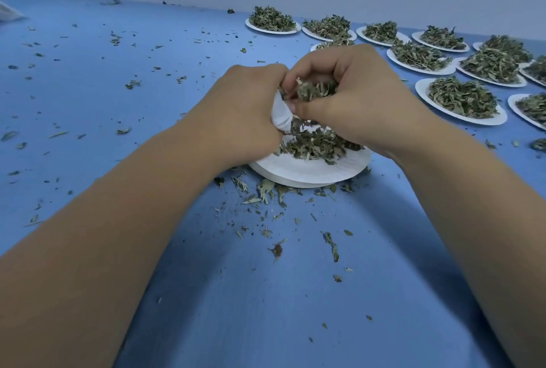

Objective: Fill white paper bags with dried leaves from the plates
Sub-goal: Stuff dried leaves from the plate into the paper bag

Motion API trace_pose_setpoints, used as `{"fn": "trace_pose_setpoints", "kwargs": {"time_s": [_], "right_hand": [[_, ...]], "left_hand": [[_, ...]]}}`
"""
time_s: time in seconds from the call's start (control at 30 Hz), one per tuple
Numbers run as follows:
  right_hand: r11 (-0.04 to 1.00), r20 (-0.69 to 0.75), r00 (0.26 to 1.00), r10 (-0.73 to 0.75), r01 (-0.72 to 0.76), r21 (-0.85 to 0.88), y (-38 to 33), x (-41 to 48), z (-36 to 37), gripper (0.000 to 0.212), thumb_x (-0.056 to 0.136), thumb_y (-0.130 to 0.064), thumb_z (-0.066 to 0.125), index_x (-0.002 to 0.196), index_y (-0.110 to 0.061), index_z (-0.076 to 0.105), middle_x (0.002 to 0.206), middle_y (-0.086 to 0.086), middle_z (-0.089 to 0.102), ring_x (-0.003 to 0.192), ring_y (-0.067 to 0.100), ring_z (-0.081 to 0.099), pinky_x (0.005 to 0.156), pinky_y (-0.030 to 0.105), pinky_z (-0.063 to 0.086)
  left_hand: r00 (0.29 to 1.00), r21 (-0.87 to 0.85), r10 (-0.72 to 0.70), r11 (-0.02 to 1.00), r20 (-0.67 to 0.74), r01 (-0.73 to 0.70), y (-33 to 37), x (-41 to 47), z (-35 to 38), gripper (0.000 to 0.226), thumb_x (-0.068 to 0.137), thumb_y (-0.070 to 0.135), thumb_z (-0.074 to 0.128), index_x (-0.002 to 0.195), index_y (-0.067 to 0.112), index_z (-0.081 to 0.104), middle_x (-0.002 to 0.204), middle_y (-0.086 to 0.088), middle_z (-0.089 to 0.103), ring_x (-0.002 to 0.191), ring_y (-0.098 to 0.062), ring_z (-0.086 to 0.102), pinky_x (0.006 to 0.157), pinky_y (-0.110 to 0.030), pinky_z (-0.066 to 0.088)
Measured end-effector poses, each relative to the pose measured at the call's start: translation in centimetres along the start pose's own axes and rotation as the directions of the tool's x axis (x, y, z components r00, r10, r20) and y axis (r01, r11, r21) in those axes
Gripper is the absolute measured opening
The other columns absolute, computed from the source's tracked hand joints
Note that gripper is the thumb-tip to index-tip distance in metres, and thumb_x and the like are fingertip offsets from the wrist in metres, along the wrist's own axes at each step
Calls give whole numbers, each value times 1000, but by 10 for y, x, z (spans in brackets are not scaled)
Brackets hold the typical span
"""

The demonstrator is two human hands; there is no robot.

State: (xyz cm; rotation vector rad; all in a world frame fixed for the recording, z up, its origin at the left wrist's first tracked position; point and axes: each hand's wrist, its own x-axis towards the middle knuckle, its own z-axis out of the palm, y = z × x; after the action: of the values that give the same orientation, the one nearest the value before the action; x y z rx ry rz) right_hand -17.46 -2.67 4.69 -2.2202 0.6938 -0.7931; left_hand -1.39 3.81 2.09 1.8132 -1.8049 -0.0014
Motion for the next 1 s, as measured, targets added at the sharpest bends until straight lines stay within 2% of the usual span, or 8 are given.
{"fn": "trace_pose_setpoints", "kwargs": {"time_s": [0.2,0.3,0.4,0.53,0.67,0.73,0.9,1.0], "right_hand": [[987,-122,992,-35,15,-160,-4,9,11,29,69,-9,71,85,-19,49,72,-5,52,60,9,40,56,27,39],[970,-133,991,13,-45,-239,-7,13,13,32,69,-12,67,84,-22,41,74,-8,46,57,6,34,51,21,31],[957,-127,987,96,-127,-260,-12,16,13,34,71,-14,66,79,-27,36,71,-10,43,53,5,33,48,18,29],[957,-1,967,255,-252,-143,-17,17,6,29,76,-8,69,85,-23,46,71,-6,42,43,3,33,42,18,30],[937,98,935,342,-347,46,-32,19,8,27,64,-10,53,90,-17,48,73,6,35,65,22,25,61,38,18],[943,91,939,332,-333,4,-33,18,6,23,72,-1,49,91,-14,48,71,7,32,66,26,20,62,36,17],[960,85,958,273,-266,-87,-27,9,-6,32,89,6,53,100,-22,64,96,3,61,68,14,52,63,28,44],[958,-69,993,97,-112,-265,-21,10,-3,22,86,-7,69,90,-29,72,76,-11,63,53,3,50,50,13,40]], "left_hand": [[995,-20,93,995,-29,-94,1,3,1,34,76,5,68,99,16,45,66,10,42,62,-6,44,52,-26,30],[994,-48,108,993,-23,-109,1,2,1,52,77,2,64,125,14,50,56,14,41,61,11,48,50,-14,28],[997,-68,75,995,-30,-76,2,2,3,80,79,6,66,151,25,35,59,13,46,62,14,47,54,-14,28],[1000,-88,8,996,5,-8,-2,4,6,104,81,10,70,161,28,6,61,17,55,67,15,51,57,-7,36],[999,-110,-25,994,-25,22,-5,4,5,105,81,11,68,161,27,3,65,15,57,67,6,55,50,-12,38],[999,-128,-19,992,-34,15,-5,2,4,102,83,12,66,161,25,1,62,23,58,68,15,53,55,-5,39],[998,-134,-46,990,-36,40,-7,2,3,109,79,8,69,161,29,0,63,15,54,69,13,53,53,-5,38],[999,-130,-37,991,-28,33,-6,1,3,111,78,7,70,161,31,0,65,17,54,68,7,57,54,-10,41]]}}
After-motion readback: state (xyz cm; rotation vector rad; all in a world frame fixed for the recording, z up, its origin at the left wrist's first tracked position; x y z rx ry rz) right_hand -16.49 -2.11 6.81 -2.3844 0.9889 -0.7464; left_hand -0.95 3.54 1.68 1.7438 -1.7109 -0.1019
